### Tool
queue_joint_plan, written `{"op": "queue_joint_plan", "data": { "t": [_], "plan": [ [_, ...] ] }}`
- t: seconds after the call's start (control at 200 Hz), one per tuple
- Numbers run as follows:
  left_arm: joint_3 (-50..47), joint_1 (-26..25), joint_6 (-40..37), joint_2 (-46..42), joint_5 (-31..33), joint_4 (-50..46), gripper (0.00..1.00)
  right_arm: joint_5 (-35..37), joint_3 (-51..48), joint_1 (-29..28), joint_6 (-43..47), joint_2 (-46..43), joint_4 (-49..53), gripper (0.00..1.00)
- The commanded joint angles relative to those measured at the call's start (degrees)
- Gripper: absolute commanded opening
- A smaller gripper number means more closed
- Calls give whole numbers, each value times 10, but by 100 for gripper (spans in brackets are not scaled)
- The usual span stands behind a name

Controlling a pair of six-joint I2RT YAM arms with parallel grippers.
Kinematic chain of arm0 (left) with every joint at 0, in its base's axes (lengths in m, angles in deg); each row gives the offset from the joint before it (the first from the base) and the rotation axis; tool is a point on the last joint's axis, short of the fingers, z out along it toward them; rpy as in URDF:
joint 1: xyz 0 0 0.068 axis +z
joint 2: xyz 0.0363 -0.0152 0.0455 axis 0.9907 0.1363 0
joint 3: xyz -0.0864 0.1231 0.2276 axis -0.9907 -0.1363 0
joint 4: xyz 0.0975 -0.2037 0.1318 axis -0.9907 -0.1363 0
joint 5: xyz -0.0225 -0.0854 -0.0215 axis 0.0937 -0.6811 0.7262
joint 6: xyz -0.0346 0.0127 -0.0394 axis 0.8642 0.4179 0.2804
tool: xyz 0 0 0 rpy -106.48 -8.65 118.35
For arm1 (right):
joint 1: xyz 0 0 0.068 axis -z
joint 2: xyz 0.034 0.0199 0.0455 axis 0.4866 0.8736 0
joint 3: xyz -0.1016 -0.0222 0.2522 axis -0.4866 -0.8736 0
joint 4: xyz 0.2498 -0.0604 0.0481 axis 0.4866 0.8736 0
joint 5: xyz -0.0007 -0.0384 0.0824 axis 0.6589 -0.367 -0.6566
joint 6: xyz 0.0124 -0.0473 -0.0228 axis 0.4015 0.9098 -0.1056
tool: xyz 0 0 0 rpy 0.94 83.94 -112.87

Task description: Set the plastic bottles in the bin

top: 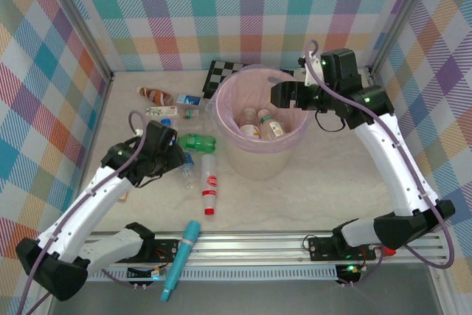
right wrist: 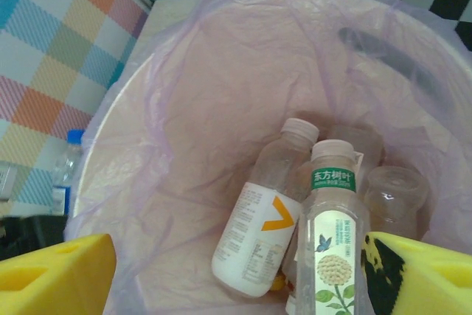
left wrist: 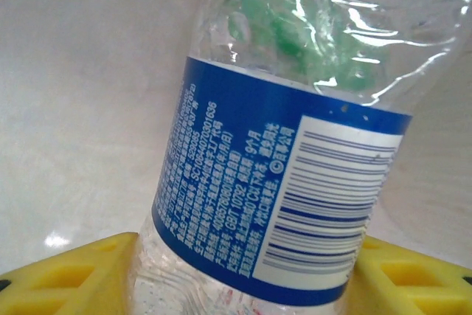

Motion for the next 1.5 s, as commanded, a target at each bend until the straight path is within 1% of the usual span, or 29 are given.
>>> {"op": "queue_joint_plan", "data": {
  "t": [0.0, 0.135, 0.29, 0.4, 0.48, 0.63, 0.69, 0.84, 1.0, 1.075, 1.145, 1.225, 1.27, 1.31, 1.385, 1.495],
  "plan": [
    [70, 6, -72, 23, -4, 33, 52, -57, 3, 2, -7, -14, 0, 86],
    [157, 6, -121, 60, -34, 62, 48, -106, 29, 2, -11, 1, -3, 87],
    [214, 6, -148, 74, -93, 114, 46, -186, 59, 0, -44, 32, -53, 88],
    [214, 5, -146, 76, -166, 169, 45, -232, 86, -8, -74, 68, -90, 89],
    [204, 3, -138, 77, -213, 210, 44, -249, 115, -20, -85, 98, -103, 90],
    [190, -6, -133, 85, -263, 261, 43, -271, 161, -39, -107, 147, -133, 95],
    [190, -10, -134, 91, -283, 276, 43, -277, 176, -46, -114, 165, -141, 100],
    [199, -22, -138, 110, -309, 292, 43, -296, 222, -65, -120, 208, -144, 99],
    [207, -31, -141, 125, -313, 294, 42, -309, 249, -77, -130, 235, -152, 99],
    [207, -34, -141, 129, -317, 301, 42, -304, 260, -82, -131, 249, -145, 100],
    [207, -36, -140, 131, -319, 306, 42, -298, 271, -85, -127, 263, -128, 97],
    [208, -36, -138, 133, -320, 310, 42, -298, 273, -86, -126, 270, -121, 91],
    [208, -37, -138, 134, -320, 312, 42, -298, 272, -87, -125, 271, -121, 86],
    [209, -37, -138, 134, -318, 312, 41, -293, 271, -87, -124, 272, -119, 80],
    [208, -37, -137, 134, -320, 318, 41, -284, 269, -87, -119, 271, -112, 72],
    [209, -36, -133, 136, -322, 326, 41, -279, 267, -87, -115, 267, -110, 63]
  ]
}}
